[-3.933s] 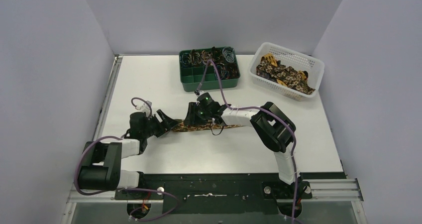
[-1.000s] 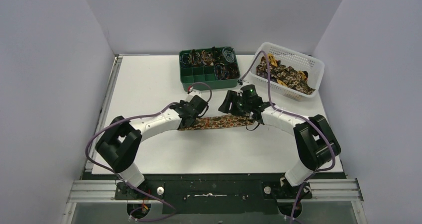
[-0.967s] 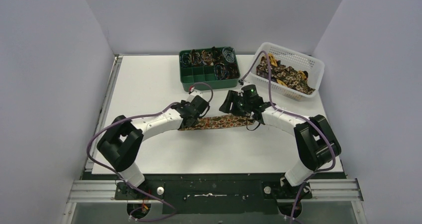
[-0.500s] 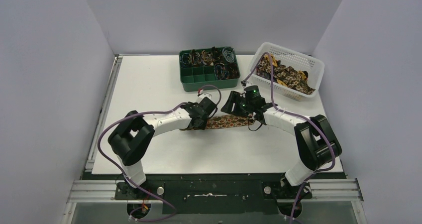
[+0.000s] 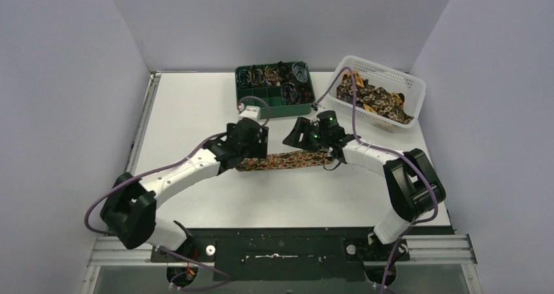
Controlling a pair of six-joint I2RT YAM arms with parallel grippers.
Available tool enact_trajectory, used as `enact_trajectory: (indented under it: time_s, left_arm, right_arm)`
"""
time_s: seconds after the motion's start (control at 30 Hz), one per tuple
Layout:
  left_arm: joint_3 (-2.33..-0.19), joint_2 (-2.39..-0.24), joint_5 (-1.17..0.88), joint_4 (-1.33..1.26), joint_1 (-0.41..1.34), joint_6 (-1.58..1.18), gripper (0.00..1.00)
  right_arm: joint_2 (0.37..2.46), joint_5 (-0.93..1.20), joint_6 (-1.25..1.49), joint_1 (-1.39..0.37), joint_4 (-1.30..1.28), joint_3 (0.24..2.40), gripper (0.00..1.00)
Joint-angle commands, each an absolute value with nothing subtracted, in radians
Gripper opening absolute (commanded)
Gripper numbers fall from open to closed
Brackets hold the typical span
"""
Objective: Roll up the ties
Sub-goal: Roll the tie at the center of the board.
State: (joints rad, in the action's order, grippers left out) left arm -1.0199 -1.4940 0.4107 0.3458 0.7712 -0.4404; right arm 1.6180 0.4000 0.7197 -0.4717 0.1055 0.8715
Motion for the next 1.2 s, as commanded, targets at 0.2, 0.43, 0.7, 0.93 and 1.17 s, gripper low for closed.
enact_trajectory:
  time_s: [0.2, 0.43, 0.7, 0.93, 1.17]
  left_arm:
    - [-0.603, -1.112, 0.132, 0.063, 0.39, -0.606, 0.84]
    - [-0.411, -0.957, 0.074, -0.088, 0.258, -0.695, 0.85]
    - [-0.388, -0.96, 0.03, -0.088, 0.21, -0.686, 0.86]
    - [-0.367, -0.983, -0.041, -0.152, 0.199, -0.689, 0.86]
    - [-0.332, -1.019, -0.107, -0.245, 0.198, -0.7, 0.86]
  right_arm:
    - [1.774, 0.322, 0.769, -0.677, 0.158, 1.057, 0.63]
    - [1.878, 0.317, 0.817, -0.738, 0.148, 1.135, 0.62]
    - [1.944, 0.315, 0.802, -0.759, 0.06, 1.211, 0.57]
    - [1.961, 0.292, 0.787, -0.765, 0.004, 1.22, 0.52]
    - [1.979, 0.287, 0.764, -0.765, 0.003, 1.215, 0.52]
